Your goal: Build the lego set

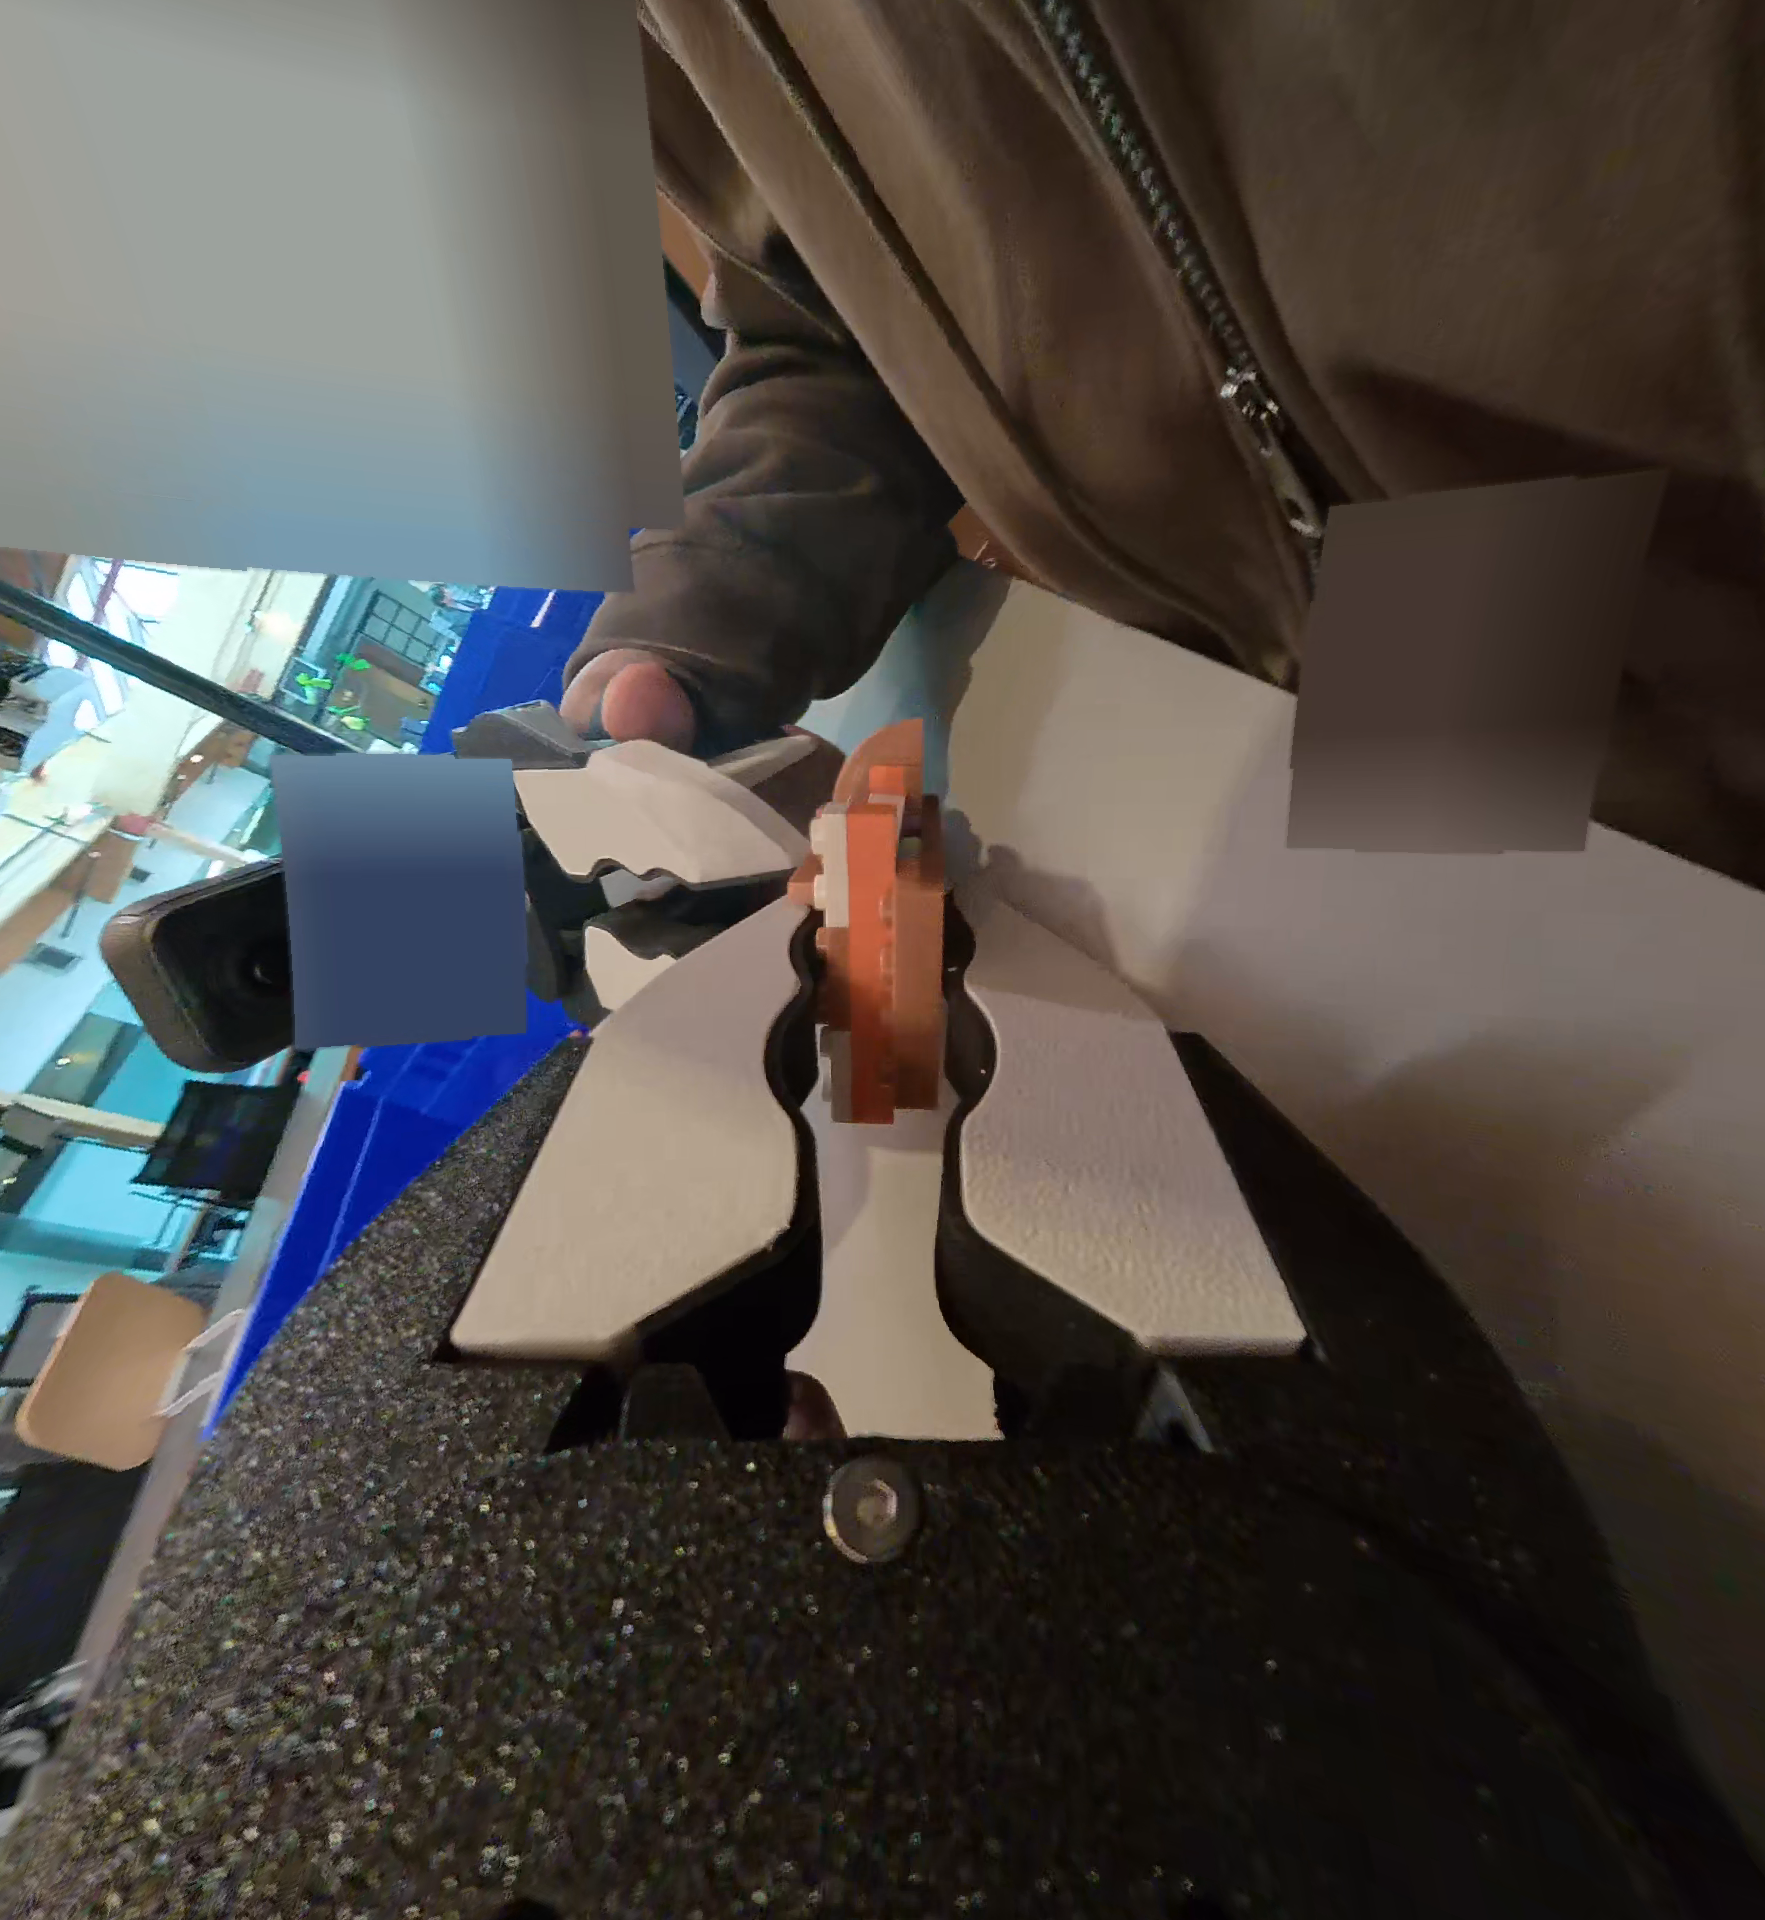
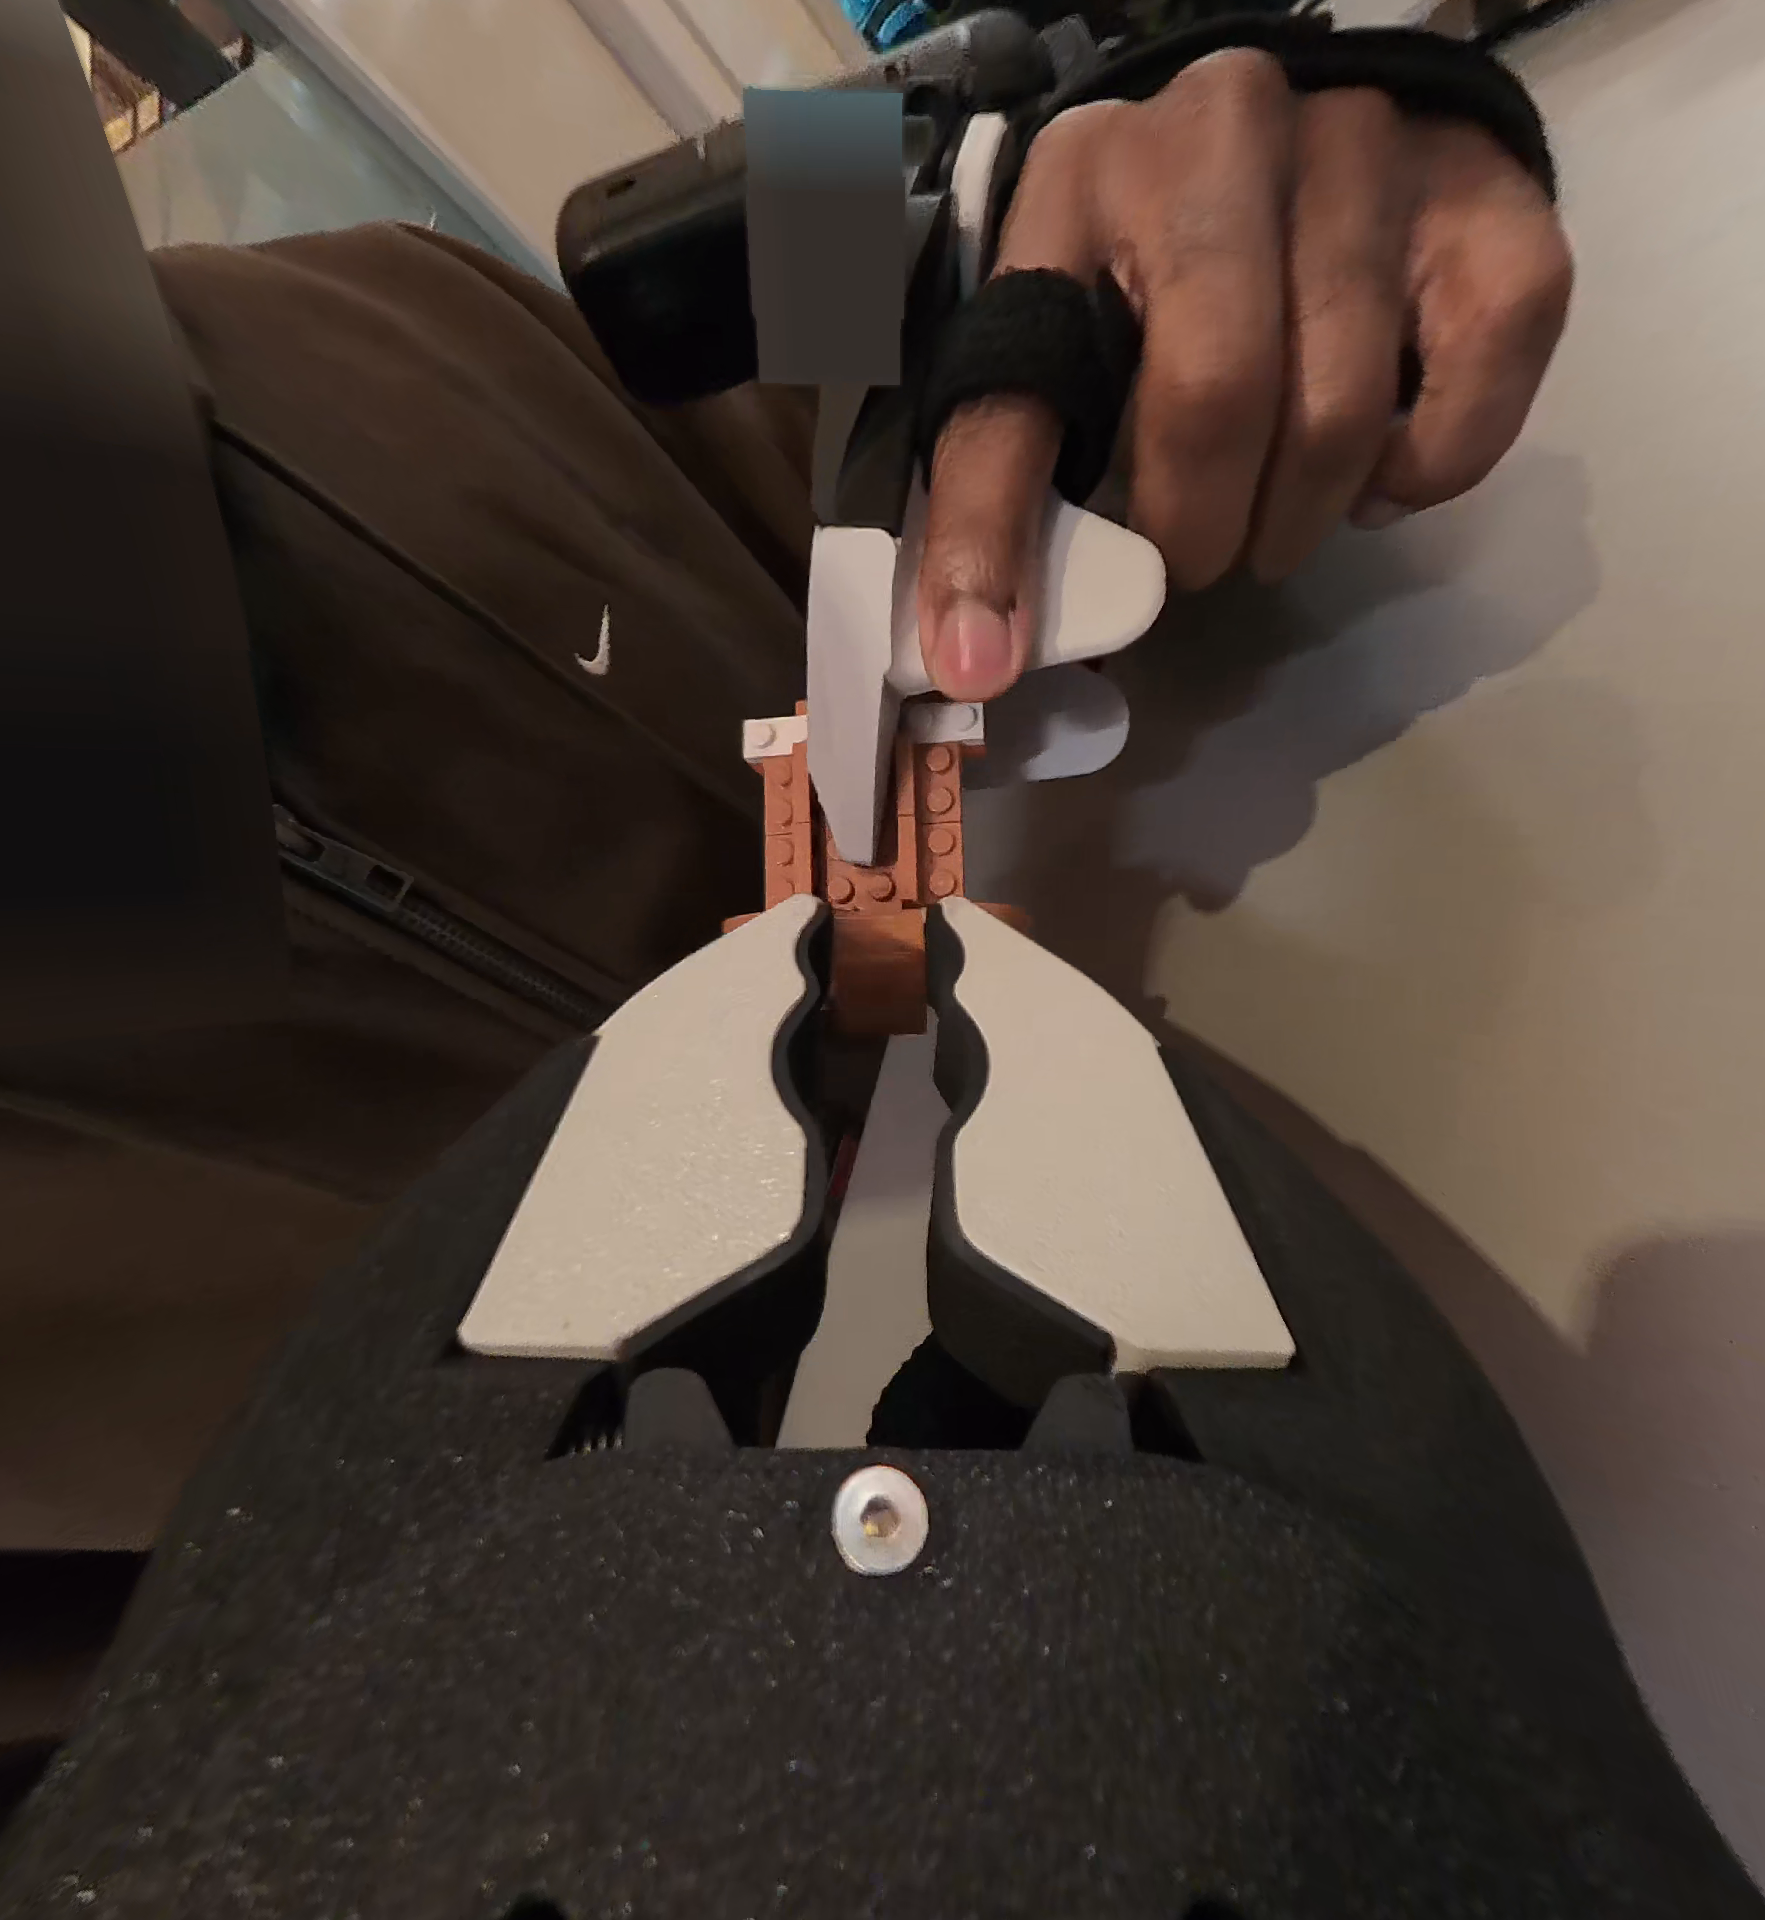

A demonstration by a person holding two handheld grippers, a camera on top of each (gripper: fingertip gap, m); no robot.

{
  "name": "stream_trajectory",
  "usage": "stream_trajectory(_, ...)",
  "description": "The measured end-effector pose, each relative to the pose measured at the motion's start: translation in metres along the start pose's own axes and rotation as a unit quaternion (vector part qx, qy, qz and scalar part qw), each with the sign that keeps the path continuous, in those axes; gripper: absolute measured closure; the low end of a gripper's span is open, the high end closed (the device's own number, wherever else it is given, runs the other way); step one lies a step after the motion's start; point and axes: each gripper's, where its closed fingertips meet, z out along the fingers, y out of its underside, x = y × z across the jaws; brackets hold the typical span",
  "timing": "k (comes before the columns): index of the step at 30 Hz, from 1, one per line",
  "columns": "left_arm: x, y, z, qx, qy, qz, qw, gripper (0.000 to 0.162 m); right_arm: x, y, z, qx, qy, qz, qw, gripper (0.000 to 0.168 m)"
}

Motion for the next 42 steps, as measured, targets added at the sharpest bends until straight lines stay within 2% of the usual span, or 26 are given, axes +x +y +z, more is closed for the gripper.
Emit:
stream_trajectory(8,-0.009,0.009,0.006,-0.069,-0.051,0.123,0.989,0.142,0.001,-0.014,-0.009,0.058,0.017,-0.031,0.998,0.152)
stream_trajectory(19,-0.036,0.006,-0.003,-0.137,-0.176,0.283,0.933,0.142,-0.014,-0.040,-0.014,0.091,0.034,-0.081,0.992,0.152)
stream_trajectory(35,-0.047,-0.012,-0.010,-0.109,-0.248,0.284,0.920,0.142,-0.029,-0.064,-0.013,0.169,0.019,-0.120,0.978,0.155)
stream_trajectory(39,-0.048,0.004,-0.013,-0.124,-0.245,0.257,0.927,0.142,-0.012,-0.072,-0.024,0.213,0.058,-0.104,0.970,0.154)
stream_trajectory(42,-0.049,0.015,-0.020,-0.133,-0.246,0.231,0.932,0.142,-0.004,-0.074,-0.042,0.235,0.119,-0.100,0.959,0.153)
